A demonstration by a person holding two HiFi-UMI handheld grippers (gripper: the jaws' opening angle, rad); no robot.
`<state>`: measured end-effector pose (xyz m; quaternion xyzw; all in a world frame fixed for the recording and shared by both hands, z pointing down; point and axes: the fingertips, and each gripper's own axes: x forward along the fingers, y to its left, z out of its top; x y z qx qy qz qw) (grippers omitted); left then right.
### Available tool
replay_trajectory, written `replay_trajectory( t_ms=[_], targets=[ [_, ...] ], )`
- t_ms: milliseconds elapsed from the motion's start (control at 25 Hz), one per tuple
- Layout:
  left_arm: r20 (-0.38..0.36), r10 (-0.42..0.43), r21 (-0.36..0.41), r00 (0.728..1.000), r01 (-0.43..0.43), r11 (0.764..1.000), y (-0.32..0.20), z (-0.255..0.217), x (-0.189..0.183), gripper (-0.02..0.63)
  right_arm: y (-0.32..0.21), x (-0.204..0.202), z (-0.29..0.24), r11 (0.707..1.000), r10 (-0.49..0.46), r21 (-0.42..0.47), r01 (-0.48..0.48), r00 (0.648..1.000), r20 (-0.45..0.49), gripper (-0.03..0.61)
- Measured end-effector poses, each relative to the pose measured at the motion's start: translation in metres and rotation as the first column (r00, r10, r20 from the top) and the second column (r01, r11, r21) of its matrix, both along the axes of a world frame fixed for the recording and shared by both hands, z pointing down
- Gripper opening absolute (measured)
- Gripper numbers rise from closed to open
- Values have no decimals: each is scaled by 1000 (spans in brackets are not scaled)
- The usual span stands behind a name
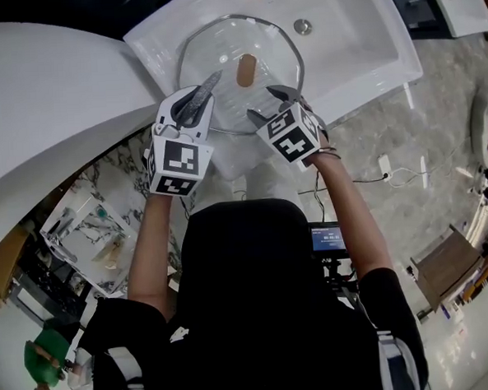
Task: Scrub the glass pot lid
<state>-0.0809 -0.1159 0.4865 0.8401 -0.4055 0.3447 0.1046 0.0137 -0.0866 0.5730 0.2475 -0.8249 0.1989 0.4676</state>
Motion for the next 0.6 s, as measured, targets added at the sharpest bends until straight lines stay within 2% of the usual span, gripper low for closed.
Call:
replay_trajectory(
  t_ms=[160,360,600],
  targets=[
    [46,58,-4,997,-58,998,-7,5,6,81,-1,0,0,1000,1,-11,-1,1000,-10,258],
    [71,79,-9,994,-79,997,-17,7,10,81,-2,4,-2,1000,7,-20,-7,1000,-11,249],
    [152,158,-29,976,-156,987,-15,20,15,81,-4,3,-2,1000,11,-23,-11,1000,-4,238]
  ],
)
